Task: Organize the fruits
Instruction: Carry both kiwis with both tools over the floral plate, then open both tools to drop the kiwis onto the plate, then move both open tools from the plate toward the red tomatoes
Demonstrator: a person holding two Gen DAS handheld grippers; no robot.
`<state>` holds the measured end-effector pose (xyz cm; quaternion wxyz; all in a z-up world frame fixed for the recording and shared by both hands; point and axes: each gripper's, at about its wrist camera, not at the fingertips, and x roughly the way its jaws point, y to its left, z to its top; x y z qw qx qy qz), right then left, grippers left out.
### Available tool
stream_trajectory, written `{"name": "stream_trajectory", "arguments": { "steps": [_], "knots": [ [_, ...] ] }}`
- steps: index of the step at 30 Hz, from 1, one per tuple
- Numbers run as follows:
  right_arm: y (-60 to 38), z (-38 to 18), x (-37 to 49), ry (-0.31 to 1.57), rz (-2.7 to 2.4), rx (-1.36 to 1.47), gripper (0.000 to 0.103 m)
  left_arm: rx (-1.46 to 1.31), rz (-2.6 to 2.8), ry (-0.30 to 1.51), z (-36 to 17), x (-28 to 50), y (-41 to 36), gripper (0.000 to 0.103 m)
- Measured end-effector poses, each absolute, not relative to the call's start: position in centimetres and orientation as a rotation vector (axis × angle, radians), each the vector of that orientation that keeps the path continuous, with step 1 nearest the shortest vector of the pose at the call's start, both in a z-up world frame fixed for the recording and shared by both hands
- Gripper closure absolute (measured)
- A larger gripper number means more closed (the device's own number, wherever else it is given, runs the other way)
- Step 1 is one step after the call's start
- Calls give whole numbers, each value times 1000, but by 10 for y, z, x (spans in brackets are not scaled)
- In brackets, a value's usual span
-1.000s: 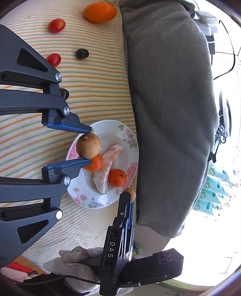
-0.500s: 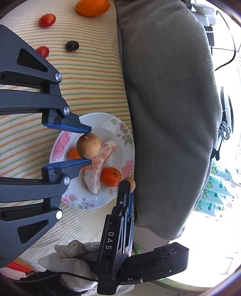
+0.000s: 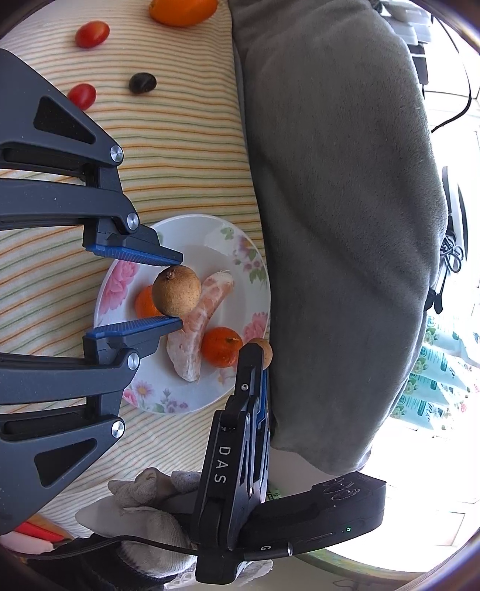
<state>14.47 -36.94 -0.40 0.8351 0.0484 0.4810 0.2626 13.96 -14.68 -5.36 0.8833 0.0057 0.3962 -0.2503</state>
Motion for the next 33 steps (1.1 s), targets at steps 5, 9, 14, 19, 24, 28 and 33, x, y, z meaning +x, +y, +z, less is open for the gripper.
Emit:
{"name": "stream_trajectory", "arguments": {
  "steps": [5,9,14,19,24,28,33],
  "knots": [
    [-370,-3,145,1013,553,103,59,15,-525,827,-54,140,-148,77],
    [-373,1,144,996,548,108,45,16,-524,829,-54,140,-148,76],
    [-373,3,143,990,533,96,34,22,-532,823,-52,138,-149,68],
    [-374,7,142,978,519,91,27,18,-526,804,-49,136,-147,39],
    [-376,11,143,968,498,91,15,22,-523,802,-48,135,-146,36],
    [-377,12,143,976,485,93,11,25,-520,798,-47,133,-145,35],
    [-376,15,141,973,474,72,11,27,-520,792,-45,129,-144,35]
  ]
}}
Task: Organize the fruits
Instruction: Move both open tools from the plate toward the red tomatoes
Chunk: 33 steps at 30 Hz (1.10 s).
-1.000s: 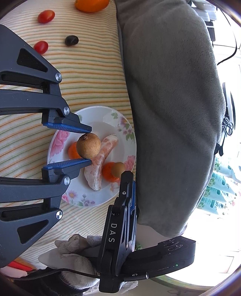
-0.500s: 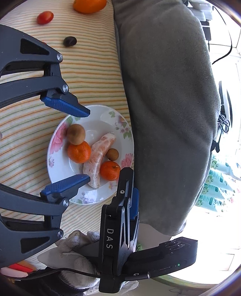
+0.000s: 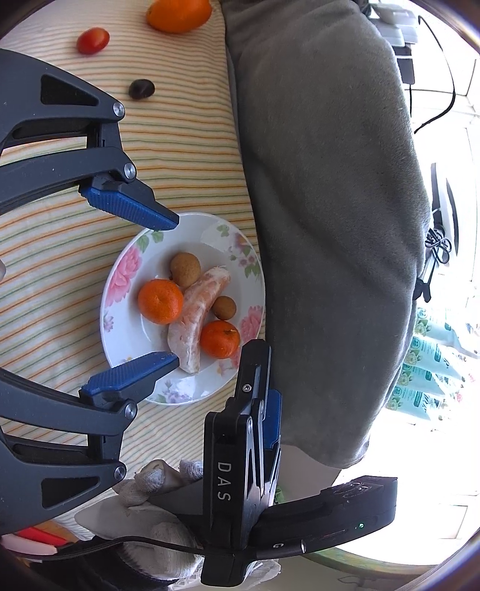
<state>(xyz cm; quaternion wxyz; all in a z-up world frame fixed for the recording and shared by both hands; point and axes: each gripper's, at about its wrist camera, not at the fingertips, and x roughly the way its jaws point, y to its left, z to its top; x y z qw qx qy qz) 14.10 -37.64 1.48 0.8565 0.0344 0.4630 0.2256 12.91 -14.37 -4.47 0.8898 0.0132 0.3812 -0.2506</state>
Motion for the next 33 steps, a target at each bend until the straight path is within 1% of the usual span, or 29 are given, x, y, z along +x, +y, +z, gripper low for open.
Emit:
{"name": "stream_trajectory", "arguments": {
  "steps": [16,25,29,33],
  "knots": [
    [-371,27,130,949,458,56,11,22,-515,765,-35,115,-134,35],
    [-358,33,124,937,445,-7,11,11,-504,749,-30,107,-120,35],
    [-351,33,122,932,448,-19,7,5,-492,743,-29,105,-110,35],
    [-344,34,121,926,456,-20,7,-3,-472,741,-29,105,-98,35]
  ]
}}
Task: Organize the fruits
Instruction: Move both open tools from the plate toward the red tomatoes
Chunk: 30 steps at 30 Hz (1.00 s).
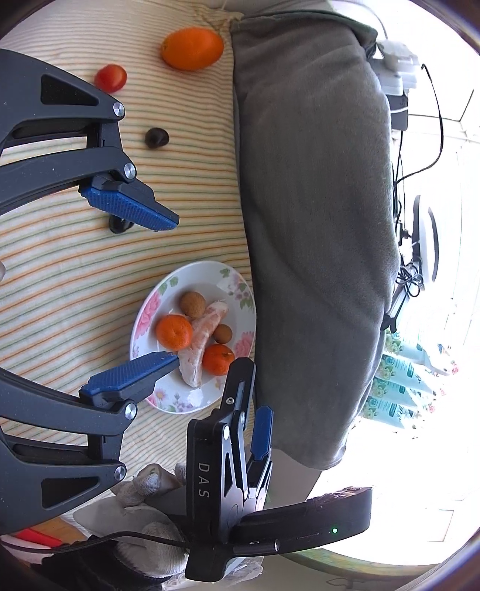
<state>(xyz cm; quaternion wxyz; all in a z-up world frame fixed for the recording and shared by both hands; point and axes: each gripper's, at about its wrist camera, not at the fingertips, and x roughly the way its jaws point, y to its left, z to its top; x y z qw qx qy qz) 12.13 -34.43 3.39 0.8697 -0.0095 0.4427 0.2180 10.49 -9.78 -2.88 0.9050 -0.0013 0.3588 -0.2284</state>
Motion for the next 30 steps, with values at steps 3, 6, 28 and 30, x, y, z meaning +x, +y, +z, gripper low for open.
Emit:
{"name": "stream_trajectory", "arguments": {
  "steps": [3,6,28,30],
  "knots": [
    [-338,35,121,924,462,-22,7,-8,-452,742,-30,104,-86,35],
    [-331,35,120,920,478,-25,7,-14,-429,744,-32,105,-75,35],
    [-274,33,103,927,665,10,7,-63,-213,787,-61,69,54,35],
    [-267,31,101,934,692,1,7,-66,-198,791,-63,67,61,35]
  ]
}}
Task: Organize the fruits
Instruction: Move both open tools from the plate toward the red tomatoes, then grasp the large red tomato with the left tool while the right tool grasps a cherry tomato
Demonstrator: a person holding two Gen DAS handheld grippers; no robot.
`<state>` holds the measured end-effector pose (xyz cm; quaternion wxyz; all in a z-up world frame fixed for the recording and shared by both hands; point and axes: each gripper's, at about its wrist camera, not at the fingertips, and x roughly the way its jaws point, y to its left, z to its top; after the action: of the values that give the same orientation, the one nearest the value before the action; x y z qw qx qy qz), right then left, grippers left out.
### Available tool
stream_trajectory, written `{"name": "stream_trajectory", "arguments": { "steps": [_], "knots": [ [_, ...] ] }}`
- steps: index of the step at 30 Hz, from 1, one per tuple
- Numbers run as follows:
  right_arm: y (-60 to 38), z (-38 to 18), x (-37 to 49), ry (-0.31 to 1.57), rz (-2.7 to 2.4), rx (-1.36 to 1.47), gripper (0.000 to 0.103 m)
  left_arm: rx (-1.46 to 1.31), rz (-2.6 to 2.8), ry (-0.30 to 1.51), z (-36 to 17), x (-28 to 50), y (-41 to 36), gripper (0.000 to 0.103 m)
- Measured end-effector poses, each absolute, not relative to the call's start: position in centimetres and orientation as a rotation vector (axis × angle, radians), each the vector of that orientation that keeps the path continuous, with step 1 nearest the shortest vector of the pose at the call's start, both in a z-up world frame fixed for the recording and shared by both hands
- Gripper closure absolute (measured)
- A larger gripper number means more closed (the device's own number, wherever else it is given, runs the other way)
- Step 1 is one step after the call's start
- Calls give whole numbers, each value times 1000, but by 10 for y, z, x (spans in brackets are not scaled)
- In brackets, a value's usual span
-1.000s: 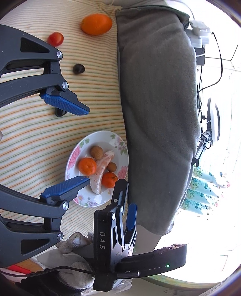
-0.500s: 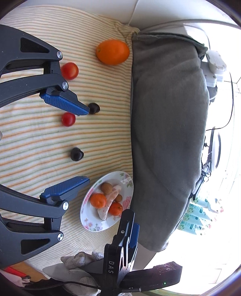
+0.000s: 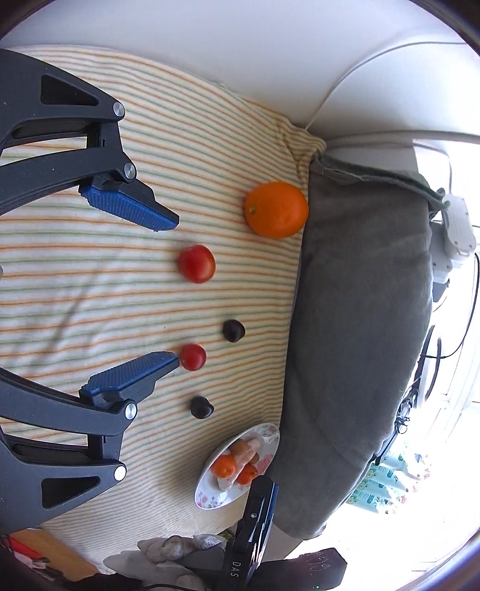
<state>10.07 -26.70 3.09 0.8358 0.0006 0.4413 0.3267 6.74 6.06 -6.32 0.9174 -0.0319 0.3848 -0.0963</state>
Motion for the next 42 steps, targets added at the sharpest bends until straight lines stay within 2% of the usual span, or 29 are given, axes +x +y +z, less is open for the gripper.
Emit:
{"name": "stream_trajectory", "arguments": {
  "steps": [3,5,8,14,17,21,25,30,32,37,40,42],
  "knots": [
    [-255,28,98,942,728,-7,10,-84,-187,796,-66,69,70,35],
    [-247,26,95,949,755,-15,16,-90,-180,798,-67,72,74,35],
    [-233,23,90,958,793,-38,20,-103,-183,804,-70,77,76,46],
    [-202,15,78,971,865,-98,29,-118,-206,825,-77,90,72,50],
    [-185,6,74,993,896,-117,38,-129,-209,838,-82,97,71,57],
    [-169,-4,72,1014,920,-142,42,-140,-206,853,-89,107,69,58],
    [-157,-14,72,1037,923,-161,50,-142,-197,858,-93,114,67,59],
    [-149,-22,74,1059,911,-176,52,-140,-188,871,-97,122,66,59],
    [-145,-25,74,1067,912,-175,56,-144,-189,877,-99,123,66,63],
    [-138,-32,73,1078,908,-186,57,-147,-183,892,-104,127,65,67],
    [-134,-35,73,1089,906,-193,64,-152,-175,897,-106,129,65,71],
    [-131,-38,72,1092,904,-196,65,-159,-173,899,-107,130,66,72]
  ]
}}
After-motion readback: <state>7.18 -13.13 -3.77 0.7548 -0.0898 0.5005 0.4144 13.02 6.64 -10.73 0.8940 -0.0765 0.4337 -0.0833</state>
